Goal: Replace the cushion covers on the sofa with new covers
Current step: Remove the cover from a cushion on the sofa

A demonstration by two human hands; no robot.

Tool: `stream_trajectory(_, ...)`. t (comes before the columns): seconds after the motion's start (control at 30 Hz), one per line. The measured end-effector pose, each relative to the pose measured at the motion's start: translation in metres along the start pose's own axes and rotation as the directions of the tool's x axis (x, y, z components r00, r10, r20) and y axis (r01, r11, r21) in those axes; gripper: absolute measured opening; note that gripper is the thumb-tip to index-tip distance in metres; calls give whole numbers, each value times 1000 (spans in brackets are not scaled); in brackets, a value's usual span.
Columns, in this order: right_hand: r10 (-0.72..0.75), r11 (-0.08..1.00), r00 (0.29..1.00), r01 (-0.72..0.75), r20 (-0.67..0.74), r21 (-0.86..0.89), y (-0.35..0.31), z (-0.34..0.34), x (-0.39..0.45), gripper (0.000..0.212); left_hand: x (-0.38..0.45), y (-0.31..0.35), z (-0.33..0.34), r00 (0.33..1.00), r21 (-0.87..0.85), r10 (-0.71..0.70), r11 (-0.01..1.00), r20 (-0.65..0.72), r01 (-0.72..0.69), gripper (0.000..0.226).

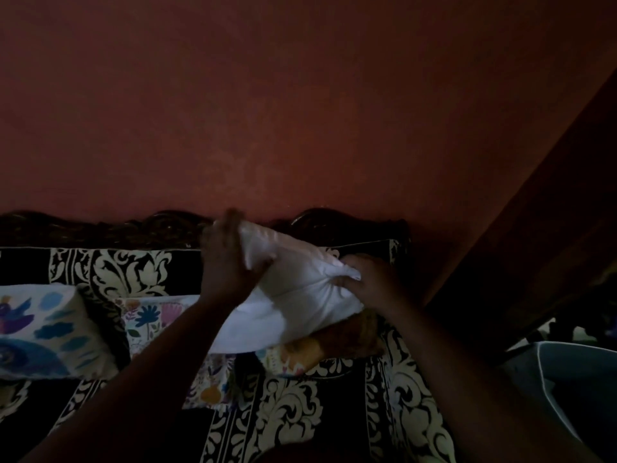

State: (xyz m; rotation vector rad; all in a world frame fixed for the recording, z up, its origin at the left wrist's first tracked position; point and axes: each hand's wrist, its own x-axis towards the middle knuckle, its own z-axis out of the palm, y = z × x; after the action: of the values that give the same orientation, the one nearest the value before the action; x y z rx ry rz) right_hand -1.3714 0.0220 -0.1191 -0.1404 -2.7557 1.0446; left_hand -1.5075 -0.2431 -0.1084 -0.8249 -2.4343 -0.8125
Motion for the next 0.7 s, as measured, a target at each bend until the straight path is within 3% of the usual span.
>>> stream_trajectory(0.03,-63,997,998,63,7,-33,-9,3,4,38,3,11,4,979,48,165,984,118,-171,97)
stream_trajectory(0.1,-178,981,984,179,18,-75,-25,7,13,46,3,32,19,863,77,359,909,356,-410,102)
stream_trajectory(0.17,-229,971,973,230,31,-64,-35,5,20,37,0,42,35,825,44,390,894,409,-445,102)
stream_trajectory(0.3,-245,968,969,243,-21,-67,-37,-12,24,24,8,55,41,895,-103,264,965,360,-243,86)
stream_trajectory(0.37,-245,968,969,243,-27,-70,-30,-14,23,26,9,61,41,874,-63,222,974,433,-216,89)
stream_trajectory(0.47,-186,981,981,182,-51,-70,-16,-9,14,47,1,69,42,841,-35,72,997,537,-63,88)
stream_trajectory(0.6,68,991,980,-45,-189,123,0,4,-1,60,-5,67,40,810,-69,-87,985,580,156,76)
stream_trajectory(0.7,345,871,929,-263,-137,415,-5,11,-7,49,-7,62,36,797,-96,-191,950,573,297,77)
